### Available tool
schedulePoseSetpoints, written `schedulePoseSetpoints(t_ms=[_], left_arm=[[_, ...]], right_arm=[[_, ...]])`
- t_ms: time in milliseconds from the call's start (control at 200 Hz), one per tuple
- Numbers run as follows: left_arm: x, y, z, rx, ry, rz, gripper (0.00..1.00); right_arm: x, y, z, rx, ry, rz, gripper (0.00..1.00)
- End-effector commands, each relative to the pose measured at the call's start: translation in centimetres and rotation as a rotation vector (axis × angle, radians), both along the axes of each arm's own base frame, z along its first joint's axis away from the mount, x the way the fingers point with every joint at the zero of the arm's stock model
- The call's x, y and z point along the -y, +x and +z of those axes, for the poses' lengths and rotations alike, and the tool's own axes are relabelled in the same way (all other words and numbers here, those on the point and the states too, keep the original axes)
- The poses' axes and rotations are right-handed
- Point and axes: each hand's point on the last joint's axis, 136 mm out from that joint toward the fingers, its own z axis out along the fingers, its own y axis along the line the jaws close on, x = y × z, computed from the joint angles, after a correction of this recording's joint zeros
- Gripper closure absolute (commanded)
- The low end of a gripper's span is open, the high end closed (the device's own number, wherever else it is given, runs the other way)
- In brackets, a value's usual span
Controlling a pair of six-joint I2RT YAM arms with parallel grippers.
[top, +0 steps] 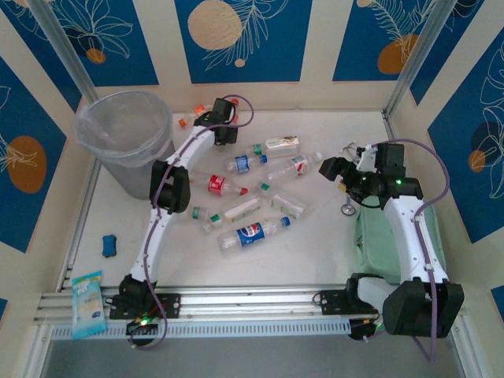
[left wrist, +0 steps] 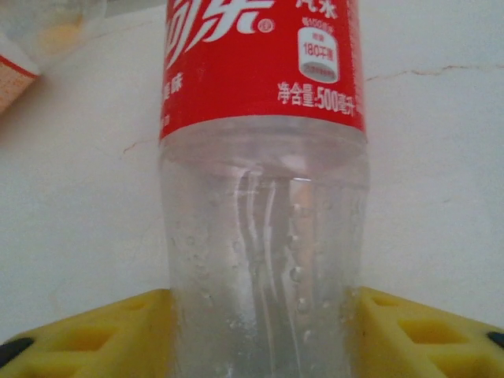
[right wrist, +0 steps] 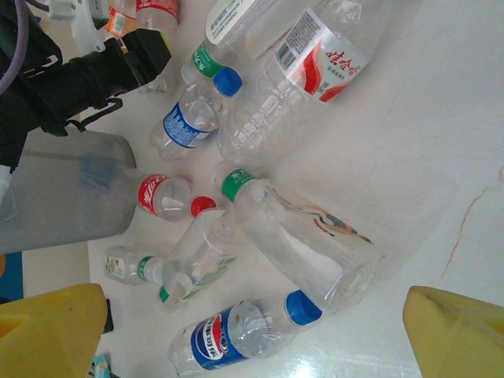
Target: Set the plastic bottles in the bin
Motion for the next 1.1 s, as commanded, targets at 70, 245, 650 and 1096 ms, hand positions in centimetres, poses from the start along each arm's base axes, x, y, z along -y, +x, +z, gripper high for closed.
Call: schedulePoseSetpoints(t_ms=[70,245,650,1096], left_arm=[[0.1,-0.1,3.1,0.036,-0.025,-0.026,0.53],[1.4,-0.7,8.3,0.112,-0.061,-0.085,0.57],[2.3,-7.5,25.8,0.296,-0.109,-0.18,0.76],[-7.3,-19.7,35.5,0.264,0.085,-0.175,1.0]], right_arm=[[-0.2,-0.5,-0.4,-0.011,0.011,0.013,0.03],[-0.2,-0.3,-0.1,-0.003,0.017,0.007,0.03],[-0.3,0.2,0.6,0.002,0.022,-0.003,0.04],[-1.7,3.4,0.5,0.015,0.053,0.011,0.04]])
